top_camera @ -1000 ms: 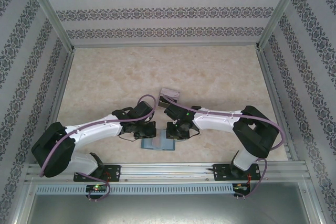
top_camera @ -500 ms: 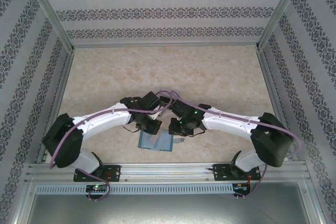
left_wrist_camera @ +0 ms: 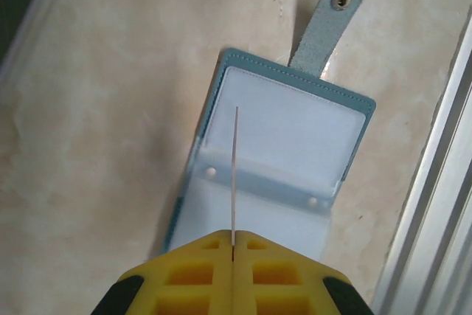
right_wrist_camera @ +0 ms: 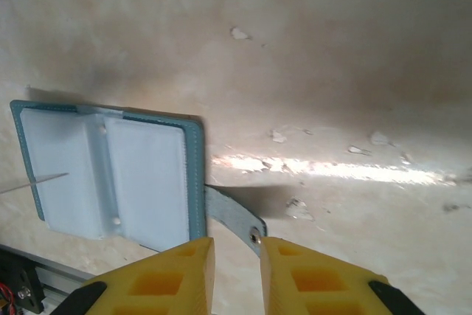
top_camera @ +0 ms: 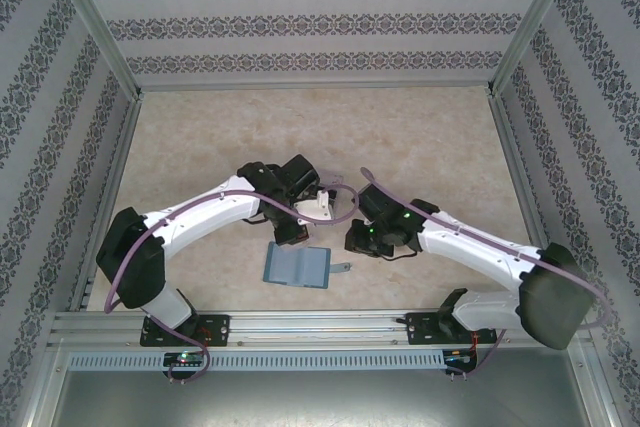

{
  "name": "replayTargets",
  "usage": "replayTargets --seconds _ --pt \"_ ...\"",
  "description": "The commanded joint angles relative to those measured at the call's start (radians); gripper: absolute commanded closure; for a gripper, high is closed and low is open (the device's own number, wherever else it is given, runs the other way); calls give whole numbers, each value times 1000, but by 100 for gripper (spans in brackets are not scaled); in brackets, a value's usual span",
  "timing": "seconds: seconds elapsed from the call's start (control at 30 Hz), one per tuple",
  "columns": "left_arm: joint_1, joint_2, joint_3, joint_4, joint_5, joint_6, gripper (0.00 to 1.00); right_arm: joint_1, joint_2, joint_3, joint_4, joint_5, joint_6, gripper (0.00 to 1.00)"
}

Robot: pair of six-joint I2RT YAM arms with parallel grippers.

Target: Take the credit cards out of the card holder

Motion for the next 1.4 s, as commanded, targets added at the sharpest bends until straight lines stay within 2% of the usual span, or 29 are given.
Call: replayTargets --seconds 0.0,0.23,0.57,0.77,0.97,1.37 --pt "10 25 67 -76 -50 257 100 -21 -62 -17 -72 35 -21 75" --pt "48 55 82 81 -100 512 100 -68 -155 -42 -125 40 -32 75" --pt "115 197 246 118 -102 690 100 -106 -219 -66 -170 42 -42 75" --pt "135 276 348 112 -101 729 100 -140 -249 -82 -173 33 -45 75" --pt "138 342 424 99 -110 759 100 -171 -217 -70 -166 15 -71 75" --pt "148 412 476 137 -136 761 100 -187 -156 -57 -142 -2 -95 75"
